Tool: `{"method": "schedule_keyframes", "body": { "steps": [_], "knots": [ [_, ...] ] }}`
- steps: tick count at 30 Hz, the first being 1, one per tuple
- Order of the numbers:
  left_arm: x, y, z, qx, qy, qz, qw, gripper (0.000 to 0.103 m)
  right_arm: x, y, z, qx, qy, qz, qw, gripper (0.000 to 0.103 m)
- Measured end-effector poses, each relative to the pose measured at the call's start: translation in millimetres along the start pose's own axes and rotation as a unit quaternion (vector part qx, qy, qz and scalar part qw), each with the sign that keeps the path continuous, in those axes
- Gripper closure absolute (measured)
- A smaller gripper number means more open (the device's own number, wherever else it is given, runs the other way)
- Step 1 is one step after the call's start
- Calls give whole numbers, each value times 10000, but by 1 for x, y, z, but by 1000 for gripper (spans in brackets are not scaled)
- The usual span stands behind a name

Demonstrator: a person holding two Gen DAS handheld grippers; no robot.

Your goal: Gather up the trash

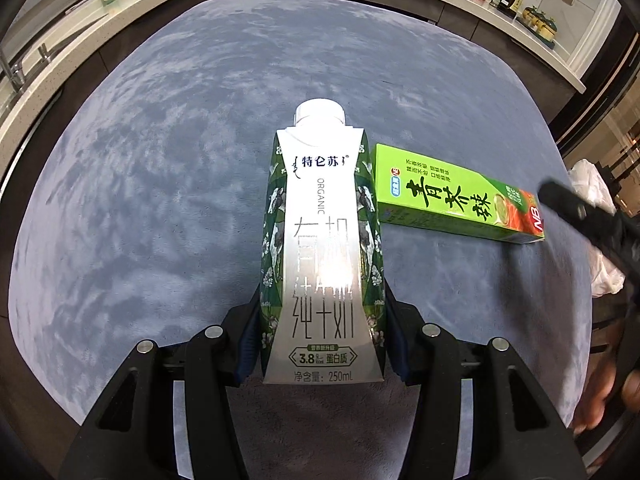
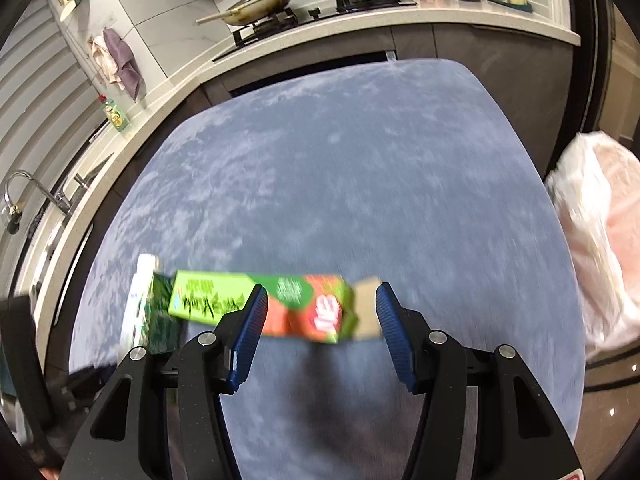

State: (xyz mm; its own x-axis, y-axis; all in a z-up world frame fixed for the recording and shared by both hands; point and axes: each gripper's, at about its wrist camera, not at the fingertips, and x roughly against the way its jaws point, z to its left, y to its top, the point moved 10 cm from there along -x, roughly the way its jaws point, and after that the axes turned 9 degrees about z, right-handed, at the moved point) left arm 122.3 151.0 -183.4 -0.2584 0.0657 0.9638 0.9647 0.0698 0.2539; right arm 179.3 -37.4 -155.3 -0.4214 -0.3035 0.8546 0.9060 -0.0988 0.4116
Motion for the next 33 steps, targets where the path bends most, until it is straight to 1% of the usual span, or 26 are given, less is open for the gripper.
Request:
{"method": "schedule_keyframes", "body": {
  "steps": [3,7,8,11,17,24,27,30,31,33],
  "knots": [
    [-1,1,0,30,-10,19,10000,54,-16,15,4,44,55,85,9999,48],
    [-2,3,0,52,-10,36,10000,54,-34,16,10,65,154,289,9994,48],
    [-2,3,0,58,2,40,10000,54,-36,13,12,94,172,339,9992,46],
    [-7,3,1,87,-10,109,9999,54,-34,4,15,230,45,339,9992,46],
    [-10,3,-1,14,102,64,9999,54,-24,-26,13,232,176,496,9983,47],
    [-10,3,-1,-31,109,19,9999,54,-14,-59,21,430,202,705,9964,47],
    [-10,2,-1,-33,94,31,9999,54,-17,-64,23,557,35,708,9959,47],
    [-9,2,0,4,29,64,10000,53,-19,-61,24,591,-10,665,9960,46],
    [-10,2,0,9,24,78,10000,52,-19,-59,25,595,-13,652,9961,47],
    [-11,3,-2,4,-44,94,9999,43,-23,-55,26,644,-62,605,9961,46]
  ]
}}
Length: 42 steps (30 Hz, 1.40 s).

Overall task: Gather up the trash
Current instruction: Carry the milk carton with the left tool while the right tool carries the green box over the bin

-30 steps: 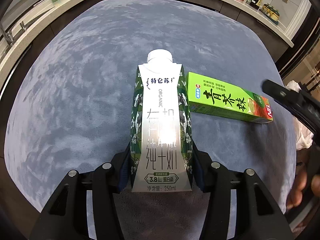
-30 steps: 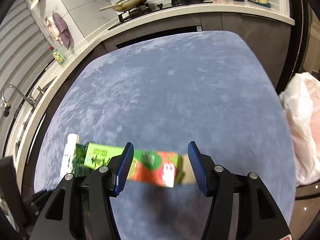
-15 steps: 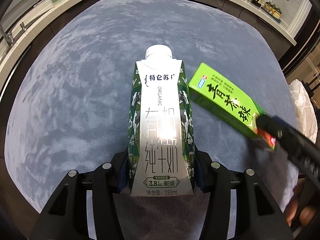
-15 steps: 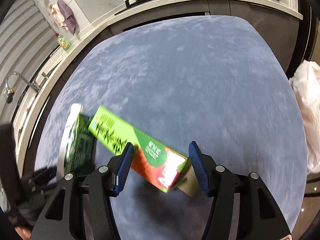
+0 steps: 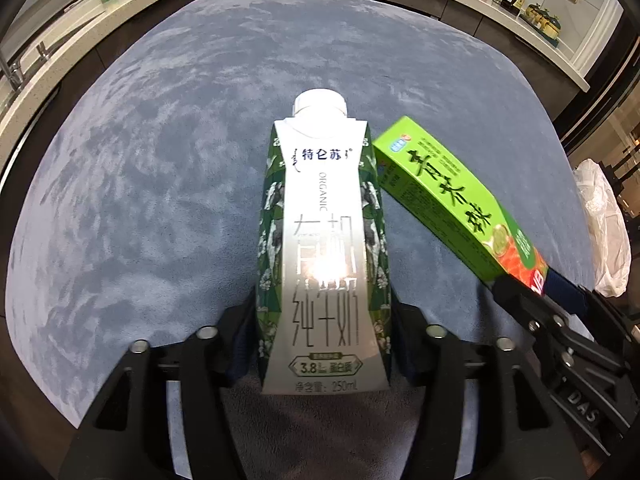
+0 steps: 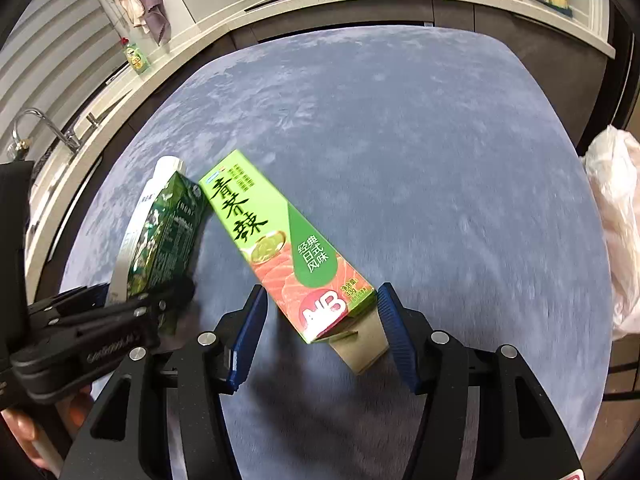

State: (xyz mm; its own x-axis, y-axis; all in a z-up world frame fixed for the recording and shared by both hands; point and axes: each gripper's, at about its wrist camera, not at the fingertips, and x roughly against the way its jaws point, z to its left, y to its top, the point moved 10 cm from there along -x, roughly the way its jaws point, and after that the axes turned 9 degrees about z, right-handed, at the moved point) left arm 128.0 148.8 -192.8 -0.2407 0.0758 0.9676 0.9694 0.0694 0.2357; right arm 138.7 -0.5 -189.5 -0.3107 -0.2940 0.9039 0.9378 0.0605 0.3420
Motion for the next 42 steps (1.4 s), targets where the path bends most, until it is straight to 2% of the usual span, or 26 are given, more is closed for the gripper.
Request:
{"method": "schedule_keyframes", "body": {
  "steps": [2,6,7,9,11,16,25,28,35,42],
  "knots": [
    [-2,1,-2,-12,-24,-1,10000,38,-2,4,1,57,-38,-26,10000,46],
    [-3,4,-4,-36,5,-57,10000,38,-7,9,1,210,-113,-40,9997,46],
    [-3,4,-5,-30,-14,-58,10000,39,-6,9,1,220,-113,-27,9997,46],
    [-1,5,-1,30,-44,-75,10000,48,-3,8,0,248,-129,1,9996,46],
    [-1,7,3,38,-9,-104,9999,53,1,8,-2,286,-157,-10,9995,41],
    [0,8,7,91,-56,-75,9999,54,6,22,-6,389,-251,-111,9989,38],
    [0,3,8,47,-21,-33,10000,54,-12,24,6,673,-194,105,9975,38],
    [0,3,8,58,-33,-16,10000,54,-14,20,10,764,-202,164,9967,51],
    [3,-4,2,-10,-62,6,10000,54,1,5,7,599,-181,42,9980,54],
    [16,-10,-29,-357,-177,-84,9992,54,33,-1,-14,234,-323,-314,9987,55]
  ]
}}
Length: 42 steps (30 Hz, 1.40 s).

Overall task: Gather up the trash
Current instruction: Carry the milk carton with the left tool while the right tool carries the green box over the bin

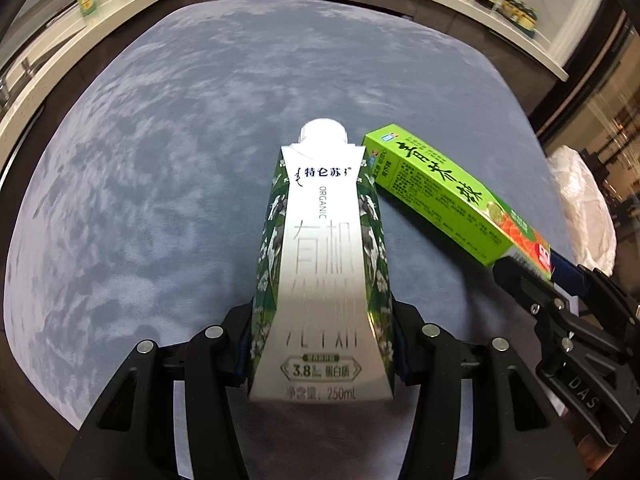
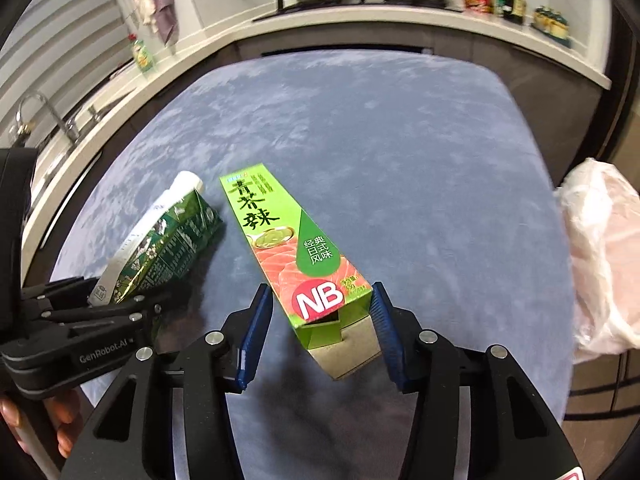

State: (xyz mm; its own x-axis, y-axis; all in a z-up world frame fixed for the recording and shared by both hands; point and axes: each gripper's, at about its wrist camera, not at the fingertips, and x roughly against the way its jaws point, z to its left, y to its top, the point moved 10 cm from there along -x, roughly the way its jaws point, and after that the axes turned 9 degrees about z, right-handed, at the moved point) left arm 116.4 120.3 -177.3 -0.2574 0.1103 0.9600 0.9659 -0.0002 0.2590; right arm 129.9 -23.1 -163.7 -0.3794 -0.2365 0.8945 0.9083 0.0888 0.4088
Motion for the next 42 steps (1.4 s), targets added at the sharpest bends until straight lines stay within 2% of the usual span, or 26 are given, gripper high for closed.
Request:
{"method": "schedule_keyframes", "body": {
  "steps": [11,15,21,24,26,30,34,37,42],
  "knots": [
    [15,1,-76,-712,-270,-101,9970,54,48,-6,-53,-634,-170,-518,9965,59],
    [10,-4,-92,-883,-156,-122,9959,54,50,-22,-73,-820,-231,-416,9955,59],
    [-5,-16,-91,-851,-129,102,9962,54,29,-53,-81,-978,10,-78,9952,57],
    [-10,-22,-86,-805,-124,184,9965,54,22,-56,-79,-986,103,-32,9951,56],
    [-11,-24,-86,-798,-122,207,9965,54,17,-55,-78,-934,57,-12,9956,49],
    [-17,-24,-84,-781,-101,244,9966,53,10,-47,-75,-814,10,-37,9967,45],
    [-21,-25,-82,-732,-114,283,9968,54,3,-45,-71,-664,-60,37,9978,46],
    [-18,-23,-84,-770,-119,224,9967,54,2,-45,-69,-594,-106,43,9982,54],
    [-9,-17,-93,-892,-192,94,9958,54,13,-45,-70,-626,-130,-91,9979,59]
  ]
}}
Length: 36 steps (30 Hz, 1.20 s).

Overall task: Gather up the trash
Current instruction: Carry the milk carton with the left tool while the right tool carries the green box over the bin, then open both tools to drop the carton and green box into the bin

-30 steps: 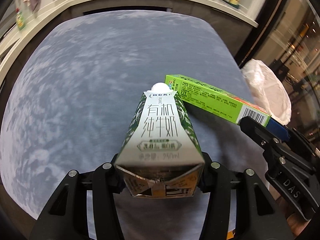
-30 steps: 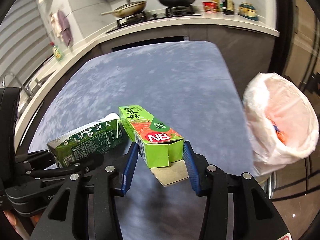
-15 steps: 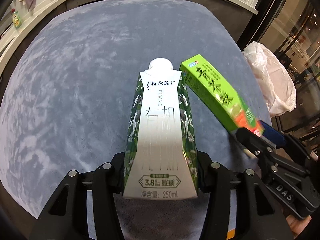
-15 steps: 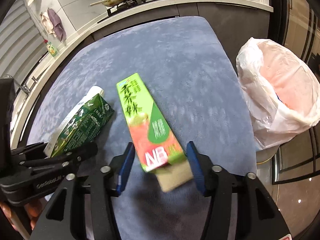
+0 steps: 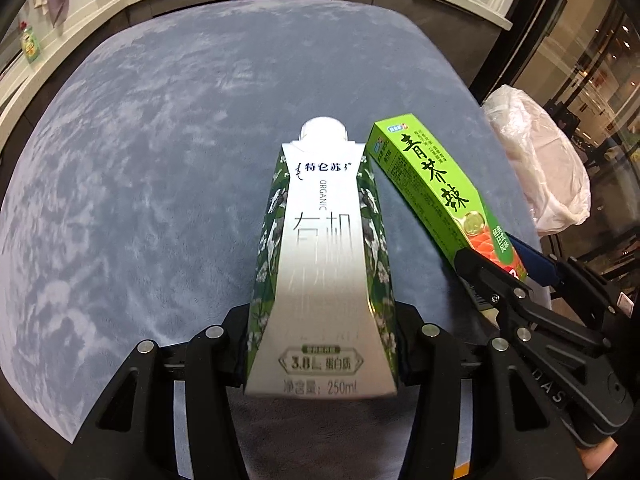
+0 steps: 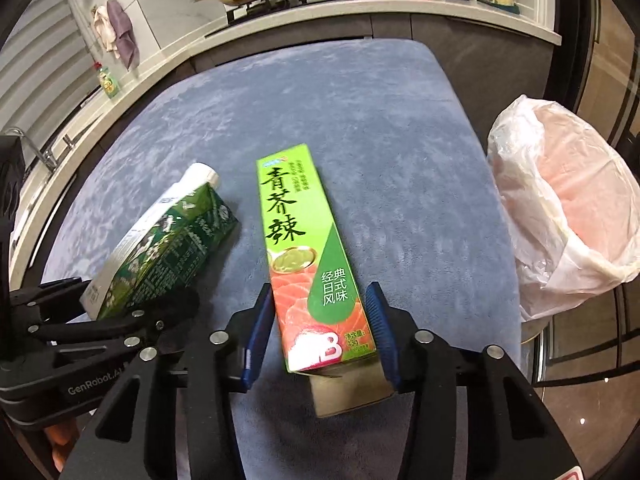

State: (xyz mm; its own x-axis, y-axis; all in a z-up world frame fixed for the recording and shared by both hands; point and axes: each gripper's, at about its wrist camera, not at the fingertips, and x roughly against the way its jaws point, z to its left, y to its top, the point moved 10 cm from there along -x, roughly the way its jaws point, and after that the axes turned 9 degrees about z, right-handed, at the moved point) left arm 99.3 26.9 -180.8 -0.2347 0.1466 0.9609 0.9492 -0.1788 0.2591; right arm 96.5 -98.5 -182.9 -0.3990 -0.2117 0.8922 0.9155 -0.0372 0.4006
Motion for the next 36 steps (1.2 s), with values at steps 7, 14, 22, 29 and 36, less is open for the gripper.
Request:
{"method": "schedule_keyframes", "body": {
  "steps": [7,14,22,29,36],
  "knots": [
    [22,18,-30,-251,-209,-258,9991,55,34,10,-18,-369,45,-426,9984,65],
    [41,41,-73,-547,-399,-537,9963,55,61,22,-48,-694,-10,-746,9948,66],
    [58,67,-133,-991,-621,-781,9901,55,97,32,-102,-1160,-228,-1191,9858,66],
    [57,90,-202,-1533,-898,-829,9806,54,121,35,-170,-1764,-548,-1434,9723,66],
    [25,110,-261,-2038,-1023,-582,9719,54,112,31,-235,-2278,-861,-1281,9614,66]
  ]
}}
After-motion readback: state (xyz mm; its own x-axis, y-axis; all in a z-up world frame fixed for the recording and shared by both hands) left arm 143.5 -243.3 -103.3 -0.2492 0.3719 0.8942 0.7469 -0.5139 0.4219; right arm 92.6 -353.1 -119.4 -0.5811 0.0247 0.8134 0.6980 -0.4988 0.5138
